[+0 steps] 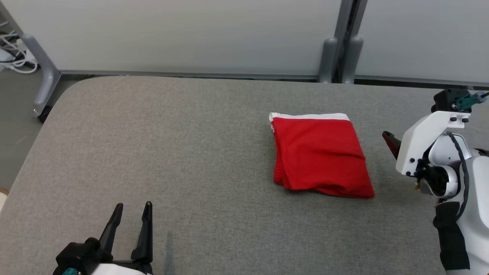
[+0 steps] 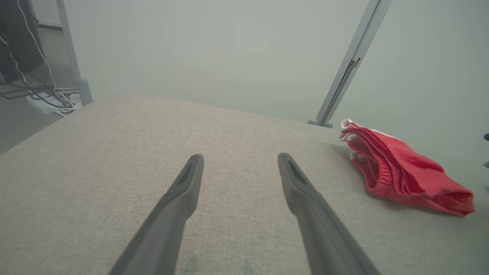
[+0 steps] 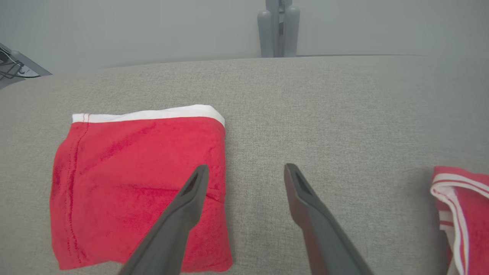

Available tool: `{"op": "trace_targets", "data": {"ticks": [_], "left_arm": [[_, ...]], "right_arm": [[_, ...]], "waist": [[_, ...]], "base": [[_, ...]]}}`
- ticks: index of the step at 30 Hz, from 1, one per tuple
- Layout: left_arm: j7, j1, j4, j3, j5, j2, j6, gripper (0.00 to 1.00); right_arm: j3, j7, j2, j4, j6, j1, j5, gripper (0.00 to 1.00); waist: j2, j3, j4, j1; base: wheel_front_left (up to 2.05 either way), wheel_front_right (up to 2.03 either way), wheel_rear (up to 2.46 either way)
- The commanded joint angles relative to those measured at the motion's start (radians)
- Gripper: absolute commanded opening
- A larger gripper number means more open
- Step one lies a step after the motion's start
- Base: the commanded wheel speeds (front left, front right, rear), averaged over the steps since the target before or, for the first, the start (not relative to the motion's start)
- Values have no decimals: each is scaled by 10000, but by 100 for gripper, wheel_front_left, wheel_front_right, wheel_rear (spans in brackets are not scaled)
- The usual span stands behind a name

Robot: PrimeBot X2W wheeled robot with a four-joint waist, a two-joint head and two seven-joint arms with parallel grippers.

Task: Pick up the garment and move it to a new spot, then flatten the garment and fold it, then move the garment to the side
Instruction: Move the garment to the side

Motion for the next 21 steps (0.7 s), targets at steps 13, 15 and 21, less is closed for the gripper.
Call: {"op": "trace_targets", "data": {"ticks": [13,15,21], "left_arm": [[-202,-876,504,-166,-67,-100,-280,100],[-220,-961,582,-187,-75,-102,-307,100],[-239,-1061,734,-240,-73,-41,-380,100]], "right_arm": [[-637,346,-49,2816,7,-1024,-407,100],[-374,420,-8,3157,9,-955,-170,100],[686,-131,4,3451,13,-1028,235,0]], "waist": [[-1,1442,1297,0],[-1,1420,1262,0],[-1,1265,1005,0]], "base": [[0,0,0],[0,0,0],[0,0,0]]}}
